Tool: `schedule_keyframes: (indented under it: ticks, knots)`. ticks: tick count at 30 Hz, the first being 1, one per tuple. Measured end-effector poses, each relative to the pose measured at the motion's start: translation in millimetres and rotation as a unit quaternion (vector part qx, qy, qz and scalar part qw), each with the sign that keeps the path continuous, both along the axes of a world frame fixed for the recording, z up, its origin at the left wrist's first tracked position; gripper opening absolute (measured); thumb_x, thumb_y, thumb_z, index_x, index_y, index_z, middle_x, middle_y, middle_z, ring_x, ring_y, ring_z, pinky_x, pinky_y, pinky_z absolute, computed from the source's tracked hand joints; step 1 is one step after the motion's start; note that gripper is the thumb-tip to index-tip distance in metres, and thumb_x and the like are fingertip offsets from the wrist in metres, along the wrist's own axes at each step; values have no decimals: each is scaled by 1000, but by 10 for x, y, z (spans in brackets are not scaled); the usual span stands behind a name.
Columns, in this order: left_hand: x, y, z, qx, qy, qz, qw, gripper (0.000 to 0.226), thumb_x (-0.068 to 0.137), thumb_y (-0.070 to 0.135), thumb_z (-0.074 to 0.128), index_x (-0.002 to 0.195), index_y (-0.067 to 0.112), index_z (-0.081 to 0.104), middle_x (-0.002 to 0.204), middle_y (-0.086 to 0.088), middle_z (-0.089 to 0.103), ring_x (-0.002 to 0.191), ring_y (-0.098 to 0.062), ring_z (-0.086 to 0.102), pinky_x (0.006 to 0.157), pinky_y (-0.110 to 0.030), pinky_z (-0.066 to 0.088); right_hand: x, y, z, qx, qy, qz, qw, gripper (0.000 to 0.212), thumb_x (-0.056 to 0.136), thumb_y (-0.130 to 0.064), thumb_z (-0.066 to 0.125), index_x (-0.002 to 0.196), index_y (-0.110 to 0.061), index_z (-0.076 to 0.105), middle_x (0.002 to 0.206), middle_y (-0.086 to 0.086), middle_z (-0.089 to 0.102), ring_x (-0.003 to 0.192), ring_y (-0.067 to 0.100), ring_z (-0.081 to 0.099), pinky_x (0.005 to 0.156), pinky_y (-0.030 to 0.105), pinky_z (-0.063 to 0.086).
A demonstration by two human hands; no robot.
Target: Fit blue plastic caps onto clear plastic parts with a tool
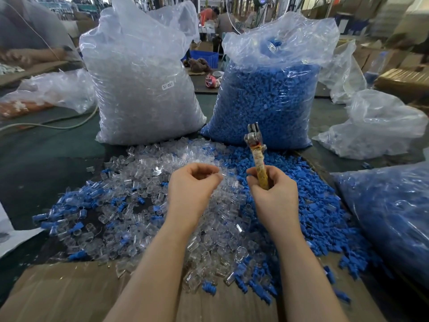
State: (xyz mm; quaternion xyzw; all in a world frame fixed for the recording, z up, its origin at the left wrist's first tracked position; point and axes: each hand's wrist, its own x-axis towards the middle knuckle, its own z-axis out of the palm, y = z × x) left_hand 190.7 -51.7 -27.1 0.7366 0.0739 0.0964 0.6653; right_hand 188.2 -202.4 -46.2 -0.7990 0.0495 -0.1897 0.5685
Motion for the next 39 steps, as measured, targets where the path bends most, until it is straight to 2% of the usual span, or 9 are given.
schedule_keyframes:
  ticks: [2, 8, 13, 20, 24, 30, 35, 39]
  knots:
    - [-5, -22, 2, -17, 9, -5, 1000, 10, 79, 9, 78, 78, 17, 73, 67, 1, 73, 63, -8, 67, 63, -20, 55, -6, 18, 13, 17, -13, 12, 1000, 20, 89, -13, 69, 81, -31, 66, 62, -22, 62, 48, -2, 49, 47, 10, 37]
    - [-7, -78, 18, -44, 25, -7, 999, 7, 79, 8, 79, 79, 12, 74, 67, -2, 74, 64, -11, 72, 56, -16, 52, -40, 71, 45, 19, -48, 49, 997, 17, 86, -14, 73, 82, -29, 65, 74, -21, 67, 64, -3, 59, 60, 9, 45]
    - [-24, -88, 43, -47, 24, -20, 998, 6, 80, 7, 78, 79, 12, 74, 67, -3, 74, 66, -14, 73, 58, -17, 54, -50, 96, 11, -11, -48, 31, 998, 9, 86, -19, 73, 84, -24, 65, 69, -7, 65, 60, 5, 56, 56, 16, 44]
    - [-55, -104, 78, -33, 7, -31, 999, 7, 78, 9, 82, 75, 13, 76, 68, -3, 75, 68, -15, 74, 63, -21, 58, -49, 118, 12, -9, -54, -9, 998, 10, 85, -21, 72, 82, -25, 64, 69, -7, 65, 62, 6, 57, 57, 20, 46]
    - [-59, -122, 89, -35, 12, -34, 999, 8, 78, 6, 81, 76, 12, 76, 68, -4, 75, 68, -14, 73, 64, -22, 58, -62, 125, 26, -1, -61, -4, 998, 12, 85, -18, 73, 81, -25, 64, 69, -7, 65, 63, 7, 58, 56, 16, 46]
    - [-68, -167, 104, -42, 15, -43, 998, 13, 80, 3, 79, 74, 14, 75, 68, -4, 75, 67, -14, 73, 63, -22, 58, -54, 128, 24, -7, -51, -3, 999, 11, 84, -17, 72, 82, -25, 65, 68, -7, 65, 61, 6, 57, 55, 17, 46]
    - [-89, -168, 109, -9, -11, -50, 999, 20, 78, 6, 80, 68, 22, 74, 67, -1, 74, 64, -11, 69, 69, -30, 61, -44, 105, 41, 7, -37, 20, 999, 11, 86, -16, 71, 83, -25, 67, 71, -7, 67, 59, 5, 56, 57, 25, 49]
    - [-69, -158, 84, 28, -29, -39, 998, 21, 77, 8, 81, 67, 25, 74, 66, 3, 74, 69, -15, 72, 74, -38, 61, -56, 70, 51, 17, -31, 54, 998, 18, 89, -11, 67, 85, -28, 69, 68, -8, 66, 51, 2, 48, 50, 19, 41]
